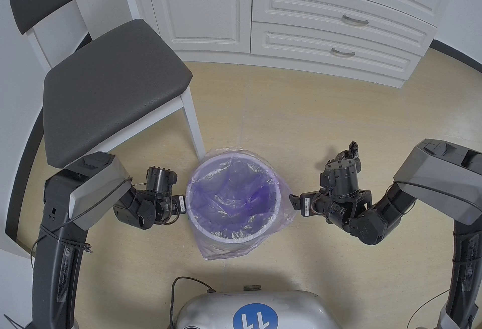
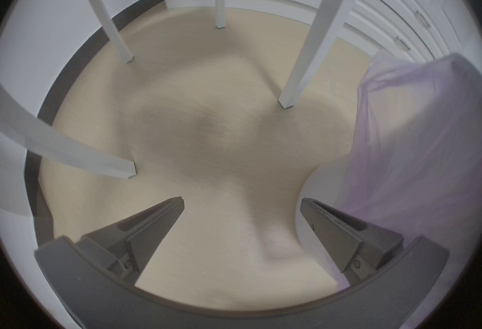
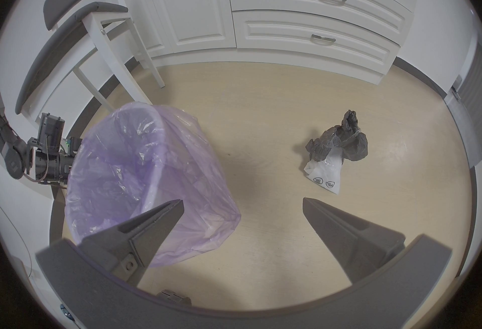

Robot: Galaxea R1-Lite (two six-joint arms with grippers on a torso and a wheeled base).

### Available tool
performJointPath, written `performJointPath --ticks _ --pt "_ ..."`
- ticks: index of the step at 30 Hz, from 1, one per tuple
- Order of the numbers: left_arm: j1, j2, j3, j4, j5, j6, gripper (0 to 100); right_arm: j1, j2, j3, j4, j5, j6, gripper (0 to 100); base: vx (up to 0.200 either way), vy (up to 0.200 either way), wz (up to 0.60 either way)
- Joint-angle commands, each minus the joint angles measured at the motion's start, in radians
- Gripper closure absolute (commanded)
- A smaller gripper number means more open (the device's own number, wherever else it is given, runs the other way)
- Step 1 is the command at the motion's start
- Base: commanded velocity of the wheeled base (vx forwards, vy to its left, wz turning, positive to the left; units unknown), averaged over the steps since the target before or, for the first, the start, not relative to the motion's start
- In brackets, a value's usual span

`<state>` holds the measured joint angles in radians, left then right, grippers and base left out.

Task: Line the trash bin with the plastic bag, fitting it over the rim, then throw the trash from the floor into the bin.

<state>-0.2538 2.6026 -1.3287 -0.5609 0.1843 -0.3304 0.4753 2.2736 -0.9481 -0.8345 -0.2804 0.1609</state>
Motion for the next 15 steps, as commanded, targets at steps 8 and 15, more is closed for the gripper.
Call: performJointPath --ticks 8,15 --pt "0.002 0.060 -0.109 0.045 0.081 0.114 0 0.000 0.010 0.003 0.000 0.000 -0.003 0 0.000 0.000 0.00" --pt "0.031 -0.059 0.008 0.033 0.069 0.119 0 0.002 -0.023 0.014 0.000 0.000 -0.003 0 0.000 0.000 0.00"
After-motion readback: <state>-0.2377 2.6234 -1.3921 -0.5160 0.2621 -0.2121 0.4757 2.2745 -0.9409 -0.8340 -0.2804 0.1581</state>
